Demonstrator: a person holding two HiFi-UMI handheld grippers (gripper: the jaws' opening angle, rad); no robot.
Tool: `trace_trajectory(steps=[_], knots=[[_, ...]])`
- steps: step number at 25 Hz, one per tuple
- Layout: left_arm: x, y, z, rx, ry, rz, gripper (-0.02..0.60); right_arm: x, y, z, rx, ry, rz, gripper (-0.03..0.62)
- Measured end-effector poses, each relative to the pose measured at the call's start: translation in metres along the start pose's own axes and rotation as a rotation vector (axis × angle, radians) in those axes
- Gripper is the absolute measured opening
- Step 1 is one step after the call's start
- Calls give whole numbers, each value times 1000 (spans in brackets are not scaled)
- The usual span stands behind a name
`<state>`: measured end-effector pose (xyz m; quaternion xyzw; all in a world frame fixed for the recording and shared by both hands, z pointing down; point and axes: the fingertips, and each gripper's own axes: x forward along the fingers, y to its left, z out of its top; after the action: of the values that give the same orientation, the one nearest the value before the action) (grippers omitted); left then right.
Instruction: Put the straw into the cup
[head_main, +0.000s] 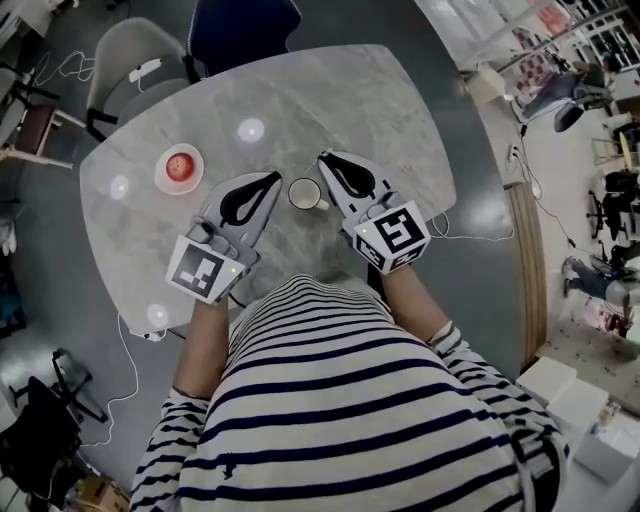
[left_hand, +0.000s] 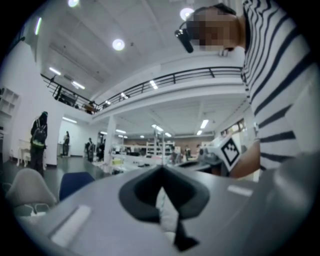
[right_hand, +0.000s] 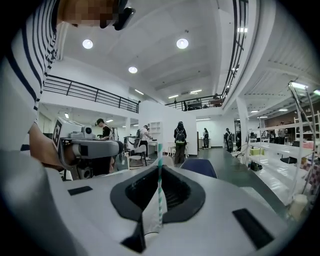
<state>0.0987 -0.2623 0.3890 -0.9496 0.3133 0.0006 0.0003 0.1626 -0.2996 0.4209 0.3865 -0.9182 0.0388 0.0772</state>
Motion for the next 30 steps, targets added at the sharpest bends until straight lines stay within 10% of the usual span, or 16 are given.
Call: trace_trajectory(steps=[30], knots=[[-5, 4, -18, -6, 63, -2, 5, 34, -9, -114, 92, 218, 16, 25]])
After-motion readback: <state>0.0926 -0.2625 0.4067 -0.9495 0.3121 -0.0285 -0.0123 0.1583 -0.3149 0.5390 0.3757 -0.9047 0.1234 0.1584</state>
